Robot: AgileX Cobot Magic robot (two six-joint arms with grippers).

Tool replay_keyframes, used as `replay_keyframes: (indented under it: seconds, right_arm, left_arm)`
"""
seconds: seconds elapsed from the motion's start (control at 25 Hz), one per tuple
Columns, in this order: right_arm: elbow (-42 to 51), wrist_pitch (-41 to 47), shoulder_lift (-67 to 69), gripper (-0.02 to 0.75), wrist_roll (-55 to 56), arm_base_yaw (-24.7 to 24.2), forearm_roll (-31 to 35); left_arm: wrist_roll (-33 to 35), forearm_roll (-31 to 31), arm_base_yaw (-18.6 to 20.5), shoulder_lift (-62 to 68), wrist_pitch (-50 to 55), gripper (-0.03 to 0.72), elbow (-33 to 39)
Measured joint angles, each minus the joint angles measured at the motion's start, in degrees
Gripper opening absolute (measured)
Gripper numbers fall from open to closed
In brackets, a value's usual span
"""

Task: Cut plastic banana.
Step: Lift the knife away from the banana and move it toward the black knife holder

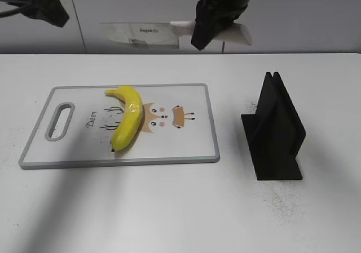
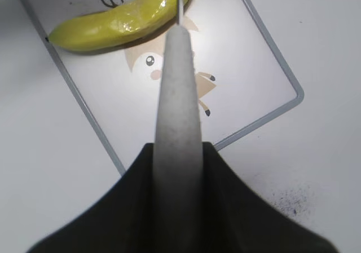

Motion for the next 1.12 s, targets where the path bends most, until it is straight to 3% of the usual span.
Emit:
replay_keyframes:
  seconds: [0.16, 0.32, 0.64, 0.88, 1.12]
  right_arm:
    - [0.00, 0.02, -1.98, 0.159, 11.75, 0.00, -0.12]
    - [0.68, 0.07, -4.19, 0.159, 23.31, 0.00, -0.43]
    - [10.43, 0.12, -12.34, 0.159, 31.90, 0.00, -0.38]
    - [20.81, -0.44, -18.12, 0.159, 34.40, 0.00, -0.27]
    - [31.40, -8.15, -25.91, 0.159, 37.05, 0.00, -0.64]
  left_arm:
    - [-15.40, 4.61, 2.26, -2.15, 8.77, 0.588, -0.53]
    - [-22.85, 5.42, 5.20, -2.58, 20.62, 0.588, -0.53]
    - [-26.39, 5.83, 7.88, -5.75, 22.52, 0.553, 3.78]
    - [-26.73, 7.14, 7.88, -12.93, 22.58, 0.545, 14.97]
    - [-26.87, 10.26, 7.88, -23.95, 22.62, 0.542, 25.56]
